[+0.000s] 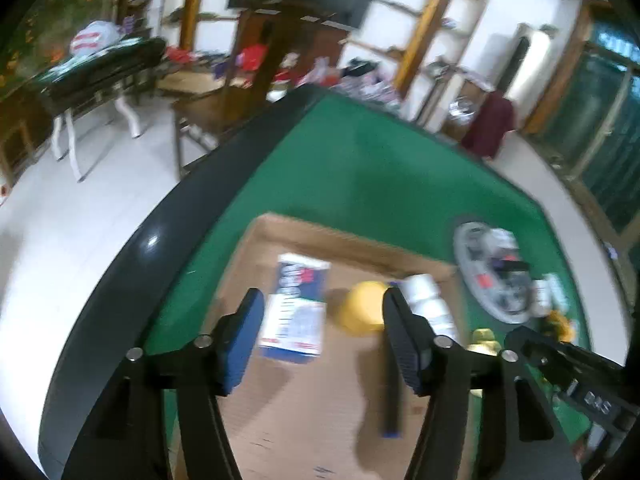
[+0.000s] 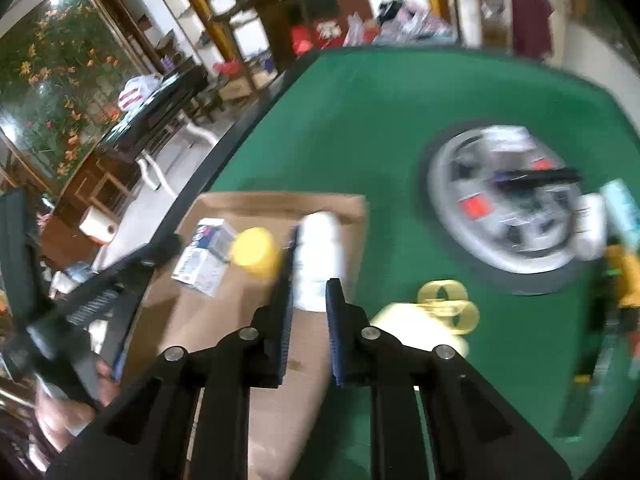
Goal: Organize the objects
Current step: 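Lower the medicine box into the tray with the left gripper while the right gripper drops the marker there, then grasp the white barcode box on the turntable with the left gripper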
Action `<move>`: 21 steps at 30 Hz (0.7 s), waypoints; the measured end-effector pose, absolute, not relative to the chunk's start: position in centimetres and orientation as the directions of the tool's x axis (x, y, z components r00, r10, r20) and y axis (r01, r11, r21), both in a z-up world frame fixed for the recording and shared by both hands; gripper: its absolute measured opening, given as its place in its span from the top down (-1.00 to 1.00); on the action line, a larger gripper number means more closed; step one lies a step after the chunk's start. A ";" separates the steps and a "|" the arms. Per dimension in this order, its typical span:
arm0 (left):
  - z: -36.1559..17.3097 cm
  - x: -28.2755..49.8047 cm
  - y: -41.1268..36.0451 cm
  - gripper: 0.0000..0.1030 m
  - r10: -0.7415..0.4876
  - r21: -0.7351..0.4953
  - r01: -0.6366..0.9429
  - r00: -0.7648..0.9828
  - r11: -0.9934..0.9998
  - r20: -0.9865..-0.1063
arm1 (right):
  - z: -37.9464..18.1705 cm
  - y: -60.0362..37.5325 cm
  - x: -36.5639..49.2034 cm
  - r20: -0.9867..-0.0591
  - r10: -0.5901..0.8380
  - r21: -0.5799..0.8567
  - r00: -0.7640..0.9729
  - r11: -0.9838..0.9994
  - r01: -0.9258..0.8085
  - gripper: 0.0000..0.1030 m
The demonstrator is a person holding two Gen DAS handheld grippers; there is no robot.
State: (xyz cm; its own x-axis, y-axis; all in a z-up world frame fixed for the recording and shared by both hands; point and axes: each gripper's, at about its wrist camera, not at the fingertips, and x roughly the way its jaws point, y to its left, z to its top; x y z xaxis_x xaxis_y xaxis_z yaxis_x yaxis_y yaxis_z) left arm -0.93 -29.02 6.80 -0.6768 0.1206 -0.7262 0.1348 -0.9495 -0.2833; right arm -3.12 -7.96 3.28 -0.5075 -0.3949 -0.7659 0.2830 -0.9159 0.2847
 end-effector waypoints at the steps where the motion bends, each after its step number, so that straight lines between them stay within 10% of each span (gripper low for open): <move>1: 7.6 -0.7 -28.0 -0.15 0.148 -0.296 0.101 -0.688 -0.950 -0.710 | 3.5 -6.9 -2.9 -0.760 -0.382 0.278 -0.525 -0.922 0.270 0.63; 7: 10.0 -3.0 -21.0 -0.26 0.297 -0.337 -0.071 -0.662 -0.939 -0.688 | 5.1 4.4 -2.5 -0.716 -0.251 0.268 -0.652 -0.960 0.076 0.25; 21: 6.5 -16.7 -5.7 -0.26 0.208 -0.164 -0.127 -0.602 -0.978 -0.771 | 0.0 17.9 -6.0 -0.674 -0.249 0.439 -0.695 -0.892 -0.107 0.24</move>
